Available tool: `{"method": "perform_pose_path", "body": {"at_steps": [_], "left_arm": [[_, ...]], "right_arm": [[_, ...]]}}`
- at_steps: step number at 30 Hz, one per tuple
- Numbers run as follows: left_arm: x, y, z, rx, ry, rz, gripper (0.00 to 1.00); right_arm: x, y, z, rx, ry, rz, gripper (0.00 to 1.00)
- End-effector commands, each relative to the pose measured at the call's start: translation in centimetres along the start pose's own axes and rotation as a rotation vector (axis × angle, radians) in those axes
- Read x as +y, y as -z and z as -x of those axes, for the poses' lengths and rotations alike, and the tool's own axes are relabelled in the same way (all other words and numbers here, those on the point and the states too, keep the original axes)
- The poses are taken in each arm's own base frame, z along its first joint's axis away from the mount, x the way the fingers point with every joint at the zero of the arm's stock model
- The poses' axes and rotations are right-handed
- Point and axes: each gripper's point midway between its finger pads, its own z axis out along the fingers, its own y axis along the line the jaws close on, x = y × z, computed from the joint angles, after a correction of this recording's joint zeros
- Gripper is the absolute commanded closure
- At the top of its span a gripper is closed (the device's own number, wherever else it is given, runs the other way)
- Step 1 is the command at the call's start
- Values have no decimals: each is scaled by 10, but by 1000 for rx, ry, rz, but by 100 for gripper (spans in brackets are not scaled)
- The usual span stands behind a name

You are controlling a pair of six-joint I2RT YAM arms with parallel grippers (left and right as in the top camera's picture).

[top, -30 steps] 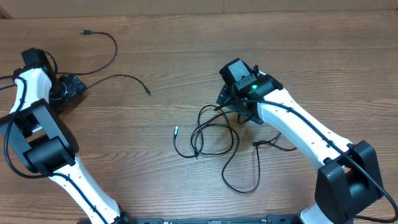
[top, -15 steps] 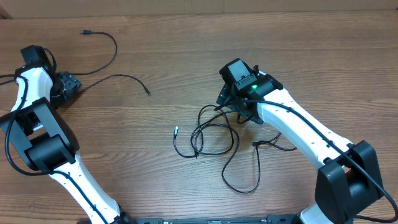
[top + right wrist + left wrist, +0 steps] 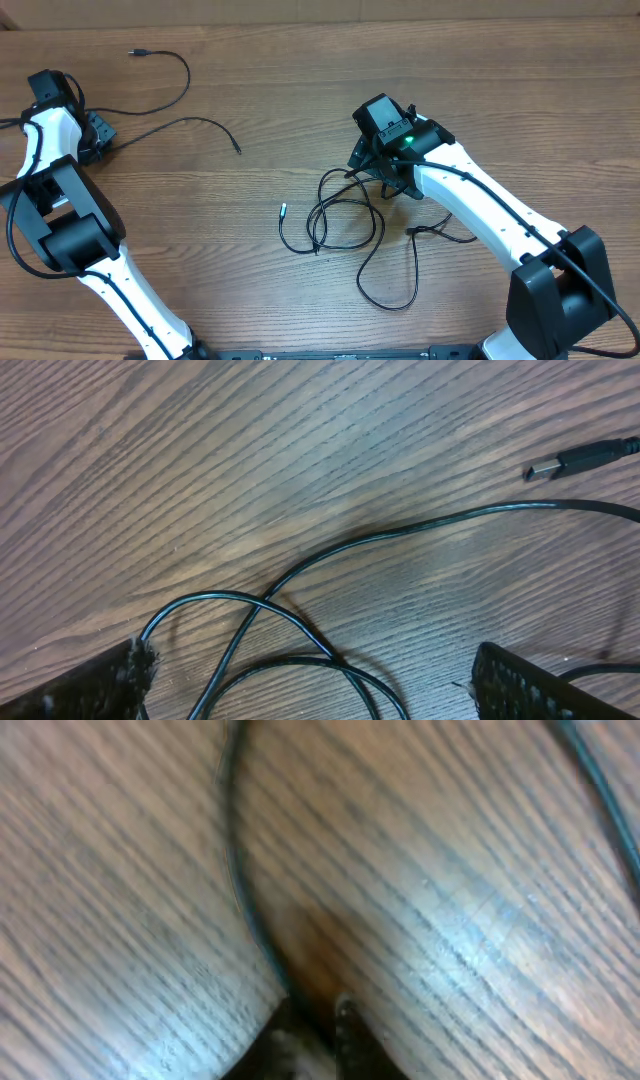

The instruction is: Untangle cables

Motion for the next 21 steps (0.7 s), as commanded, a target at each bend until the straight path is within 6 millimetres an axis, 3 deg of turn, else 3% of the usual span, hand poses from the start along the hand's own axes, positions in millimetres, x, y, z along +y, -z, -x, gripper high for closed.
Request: {"method": "perform_pose_path", "body": {"at_steps": [1,3,7,11,16,19,21], "left_arm": [[12,-73,-77,233,-84,35,96],[8,-66,-64,205,-102,23,96],[-7,-33,-13,117,-78,-35,96],[-31,28,58,-18,-3,-183,96],[-35,99,126,-200,80,-298,96],[-27,133,152,-290,100,-320,96],[-25,143,158,-308,103,-343,96]], "right_arm": [[2,7,3,-15,-3,20,0],[2,7,3,-15,-3,20,0],[2,7,3,-15,-3,20,0],[2,7,3,-15,-3,20,0],[2,7,3,-15,-3,20,0],[2,7,3,-15,-3,20,0],[2,7,3,-15,-3,20,0]]}}
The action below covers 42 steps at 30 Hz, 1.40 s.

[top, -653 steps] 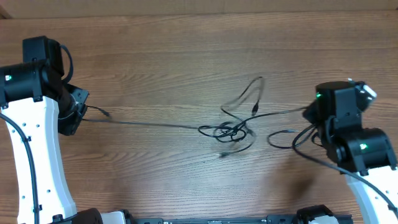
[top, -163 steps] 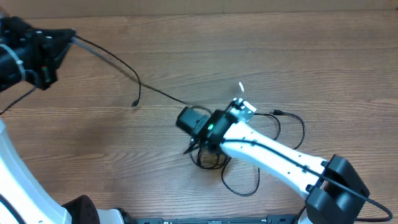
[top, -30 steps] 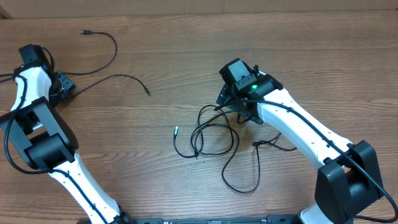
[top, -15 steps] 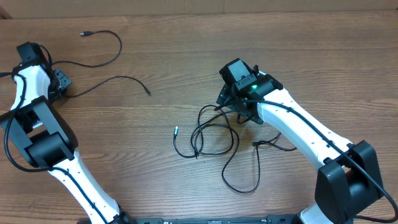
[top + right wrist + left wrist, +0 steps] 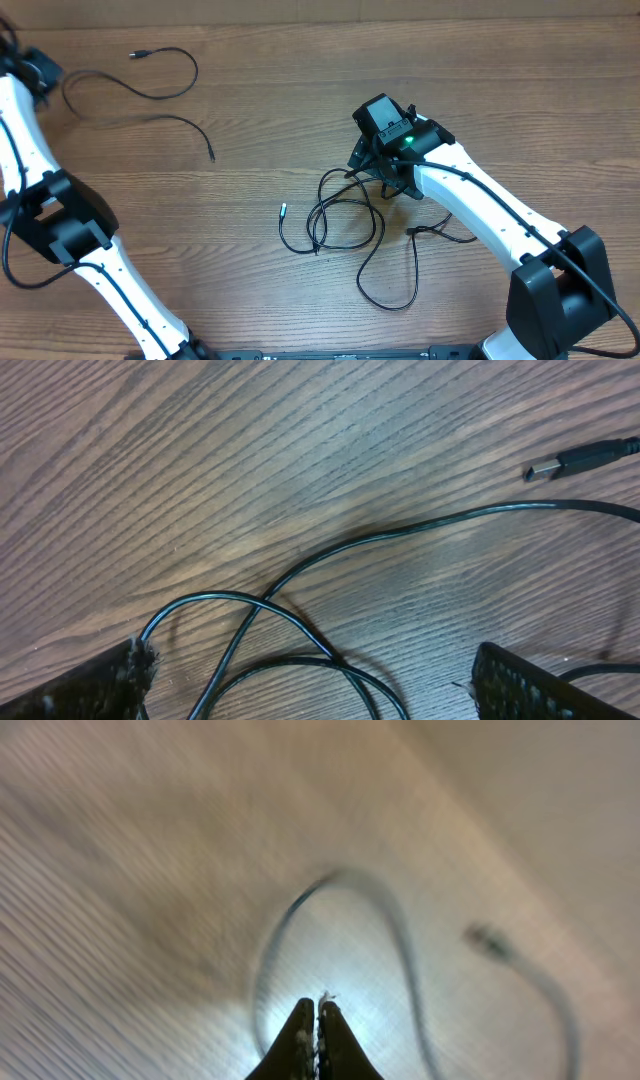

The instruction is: Untangle cables

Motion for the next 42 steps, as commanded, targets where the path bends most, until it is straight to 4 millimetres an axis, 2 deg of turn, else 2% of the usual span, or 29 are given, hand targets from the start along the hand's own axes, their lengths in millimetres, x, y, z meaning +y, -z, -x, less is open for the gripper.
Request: {"method": "perform_pose_path", "body": {"at_steps": [1,3,4,5,9,12,14,15,16,18,19,23,24,25,29,36,42], "left_arm": [[-5,27,24,-46,37,-75,86],[-6,23,16,-13,40,-84,36],[-4,20,11,5,43,-78,21],[-2,17,5,22,44,-72,15],[-9,2,-33,156,50,-103,11],[-27,-2,-75,310,64,-181,1],[-39,0,-101,407,73,-218,0],[-43,0,-113,446,74,-223,3],[-46,0,-126,487,73,-216,10],[-54,0,-160,581,55,-184,38],[-57,0,-167,599,49,-178,43],[-75,0,-222,726,-9,-137,88],[-77,-1,-230,740,-24,-124,96],[-80,-1,-245,760,-61,-85,96],[-82,11,-278,825,-148,21,95],[-53,30,-295,834,-88,330,96],[-61,24,-321,870,-116,313,96]], "right_arm": [[2,7,3,-15,-3,20,0],[2,7,3,-15,-3,20,0],[2,7,3,-15,-3,20,0],[2,7,3,-15,-3,20,0],[2,7,3,-15,-3,20,0],[2,7,3,-15,-3,20,0],[2,7,3,-15,-3,20,0],[2,7,3,-15,-3,20,0],[2,7,3,-15,-3,20,0],[2,7,3,-15,-3,20,0],[2,7,3,-15,-3,20,0],[2,7,3,-15,-3,20,0],[2,7,3,-15,-3,20,0],[2,7,3,-15,-3,20,0],[2,7,3,-15,-3,20,0],[2,7,3,-15,-3,20,0],[2,7,3,-15,-3,20,0]]}}
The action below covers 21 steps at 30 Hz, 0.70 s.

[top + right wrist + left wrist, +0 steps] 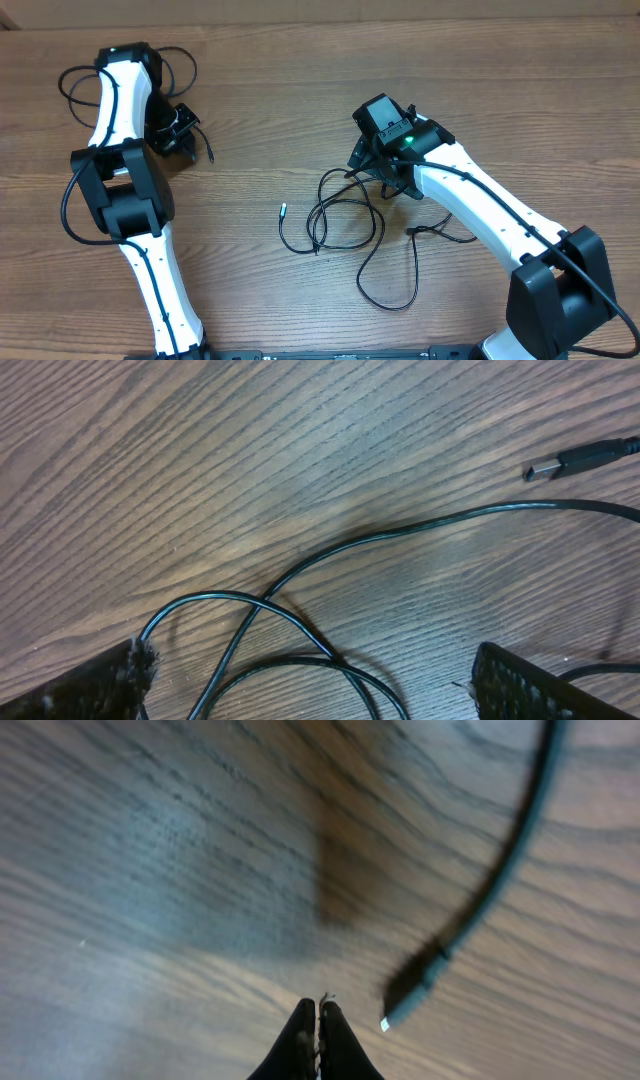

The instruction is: Untangle cables

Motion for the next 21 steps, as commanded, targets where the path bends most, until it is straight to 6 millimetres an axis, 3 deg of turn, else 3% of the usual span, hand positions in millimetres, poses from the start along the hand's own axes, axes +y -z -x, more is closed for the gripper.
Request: {"method": "perform_pose_path", "body": {"at_steps": [1,6,14,19,21], "left_arm": [[-4,-20,-7,3,6,51,96],[-20,-39,-2,-39,-30,30,96],[-28,-56,12,-95,-17,-9,96],[-35,-76,35,-191,-34,-52,95],[-42,-86,49,-252,-52,-92,88]], "right_arm": [[2,7,3,-15,-3,20,0],[2,7,3,-15,-3,20,0],[2,7,3,-15,-3,20,0],[2,7,3,-15,-3,20,0],[2,7,3,-15,-3,20,0]]}}
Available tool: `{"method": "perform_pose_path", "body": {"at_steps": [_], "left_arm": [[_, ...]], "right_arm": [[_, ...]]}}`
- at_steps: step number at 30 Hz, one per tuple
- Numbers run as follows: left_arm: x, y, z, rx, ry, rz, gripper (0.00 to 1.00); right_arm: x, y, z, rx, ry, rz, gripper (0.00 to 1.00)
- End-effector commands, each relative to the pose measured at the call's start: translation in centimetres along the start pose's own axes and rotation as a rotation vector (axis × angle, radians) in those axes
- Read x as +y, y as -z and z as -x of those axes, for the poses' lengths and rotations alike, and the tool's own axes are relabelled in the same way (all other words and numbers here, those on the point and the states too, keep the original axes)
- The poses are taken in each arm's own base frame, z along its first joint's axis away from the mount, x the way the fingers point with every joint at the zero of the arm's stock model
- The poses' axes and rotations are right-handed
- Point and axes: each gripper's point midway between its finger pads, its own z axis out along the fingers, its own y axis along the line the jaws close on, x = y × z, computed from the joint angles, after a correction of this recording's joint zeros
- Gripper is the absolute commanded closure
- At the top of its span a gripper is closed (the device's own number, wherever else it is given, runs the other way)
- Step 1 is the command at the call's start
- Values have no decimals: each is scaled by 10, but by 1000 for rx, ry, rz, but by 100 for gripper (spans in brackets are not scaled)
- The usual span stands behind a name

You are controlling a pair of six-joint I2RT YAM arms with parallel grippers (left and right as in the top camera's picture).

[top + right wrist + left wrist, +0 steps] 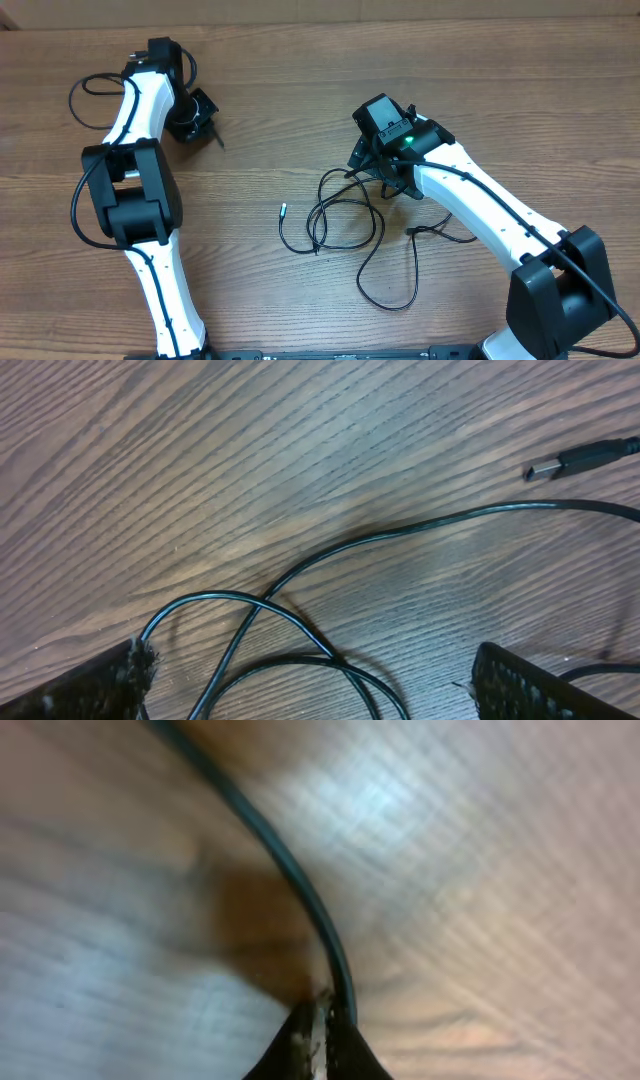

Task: Untangle cables
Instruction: 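Move the left gripper back to the left edge, right gripper holding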

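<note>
A tangle of thin black cables [345, 210] lies at the middle of the wooden table. My right gripper [385, 180] hangs low over its upper edge. In the right wrist view that gripper [320, 695] is open, with crossing cable loops [290, 625] on the wood between its fingers and a USB plug [580, 458] lying ahead. A separate black cable [72, 100] loops at the far left. My left gripper [208, 128] is by that cable's other end. In the blurred left wrist view this gripper [320, 1020] is shut, and a cable [290, 880] runs up against its right finger.
The table's far edge [320, 18] meets a pale wall just behind the left arm. A small plug [283, 209] sticks out on the tangle's left side. One long loop [385, 290] of the tangle trails toward the front edge.
My left gripper has moved a little right and farther back. The cable end that lay free beside its tips is now a stretch of cable against its right finger. The right arm has not moved.
First my left gripper was low at the table's left edge, with the separate cable spread out wide. Then the arm was at the far left corner and the cable had shifted left. Later the gripper was shut beside the cable's free end. My right gripper stayed open over the tangle.
</note>
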Motion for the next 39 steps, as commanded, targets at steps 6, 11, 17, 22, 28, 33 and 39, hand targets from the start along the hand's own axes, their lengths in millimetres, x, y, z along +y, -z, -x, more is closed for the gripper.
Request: {"method": "perform_pose_path", "body": {"at_steps": [6,11,17,22,28,33,39], "left_arm": [[38,-76,6,-35,0,37,91],[53,-87,14,-73,22,30,91],[95,-98,18,-110,28,118,85],[136,-93,29,-99,8,162,84],[192,-82,46,-97,71,179,59],[232,-75,54,-97,142,180,66],[242,-72,59,-111,167,170,92]], "right_arm": [[2,7,3,-15,-3,20,0],[2,7,3,-15,-3,20,0],[2,7,3,-15,-3,20,0],[2,7,3,-15,-3,20,0],[2,7,3,-15,-3,20,0],[2,7,3,-15,-3,20,0],[2,7,3,-15,-3,20,0]]}}
